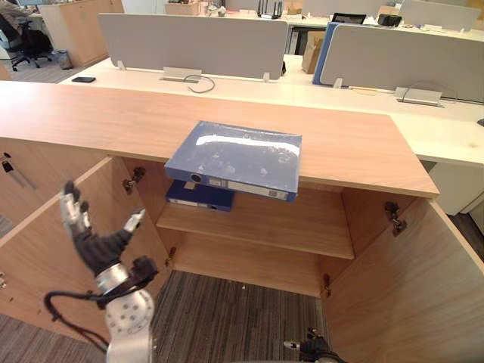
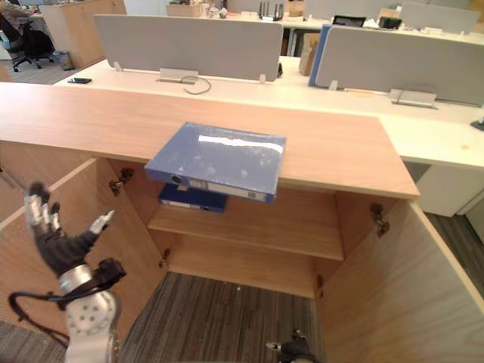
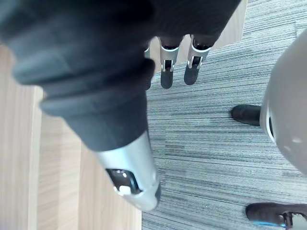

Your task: Walk over to the cabinet, pick up the folder, carry it to the office cabinet, place the folder inside the office cabinet, then close the office cabinet door

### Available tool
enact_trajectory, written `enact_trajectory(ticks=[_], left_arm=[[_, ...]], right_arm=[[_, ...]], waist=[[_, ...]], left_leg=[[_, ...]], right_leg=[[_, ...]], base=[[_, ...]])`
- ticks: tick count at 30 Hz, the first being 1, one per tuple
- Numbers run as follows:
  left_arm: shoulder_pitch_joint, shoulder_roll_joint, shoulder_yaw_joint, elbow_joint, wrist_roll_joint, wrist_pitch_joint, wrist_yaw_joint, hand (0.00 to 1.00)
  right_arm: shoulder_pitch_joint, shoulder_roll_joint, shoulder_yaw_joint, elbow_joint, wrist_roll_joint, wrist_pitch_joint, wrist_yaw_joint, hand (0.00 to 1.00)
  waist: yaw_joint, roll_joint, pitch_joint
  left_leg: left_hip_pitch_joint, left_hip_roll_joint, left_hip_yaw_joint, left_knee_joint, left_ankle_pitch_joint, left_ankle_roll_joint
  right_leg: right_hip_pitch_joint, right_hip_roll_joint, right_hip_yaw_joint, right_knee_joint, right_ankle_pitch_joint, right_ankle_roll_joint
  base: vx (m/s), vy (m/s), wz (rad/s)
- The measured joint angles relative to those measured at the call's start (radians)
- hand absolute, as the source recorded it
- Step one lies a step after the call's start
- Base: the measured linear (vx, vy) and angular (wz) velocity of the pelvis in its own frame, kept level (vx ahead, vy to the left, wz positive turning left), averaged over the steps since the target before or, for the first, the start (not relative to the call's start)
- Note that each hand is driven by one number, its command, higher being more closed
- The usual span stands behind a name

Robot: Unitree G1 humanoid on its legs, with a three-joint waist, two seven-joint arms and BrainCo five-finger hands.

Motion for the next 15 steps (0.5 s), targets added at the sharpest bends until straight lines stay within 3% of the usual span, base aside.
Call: enact_trajectory(ticks=[6,8,11,15], left_arm=[[-0.132,0.121,-0.071,0.114,0.213,0.025,-0.018,0.00],[-0.199,0.198,-0.088,0.239,0.285,0.047,-0.024,0.00],[-0.248,0.282,-0.089,0.355,0.360,0.074,-0.045,0.00],[-0.294,0.337,-0.093,0.432,0.425,0.094,-0.061,0.00]], right_arm=[[-0.017,-0.014,-0.055,0.061,-0.002,-0.009,0.001,0.00],[-0.021,-0.032,-0.082,0.079,-0.013,-0.009,0.002,0.00],[-0.010,-0.051,-0.086,0.086,-0.032,-0.007,0.003,0.00],[0.001,-0.064,-0.123,0.086,-0.034,-0.004,0.011,0.00]], waist=[[-0.015,0.008,-0.036],[-0.023,0.011,-0.038],[-0.047,0.013,-0.038],[-0.057,0.018,-0.037]], left_leg=[[0.001,0.004,0.008,-0.013,0.000,0.000],[0.005,0.003,0.009,-0.022,0.001,0.001],[0.007,-0.001,0.011,-0.033,0.003,0.005],[0.003,-0.007,0.017,-0.037,0.005,0.007]], right_leg=[[-0.015,0.010,0.034,-0.005,0.001,-0.002],[-0.015,0.015,0.053,-0.016,0.011,-0.015],[-0.017,0.016,0.058,-0.029,0.017,-0.021],[-0.016,0.016,0.065,-0.062,0.033,-0.035]], base=[[0.01,0.025,-0.10],[-0.01,0.047,-0.06],[0.00,0.036,-0.06],[0.01,0.049,-0.06]])
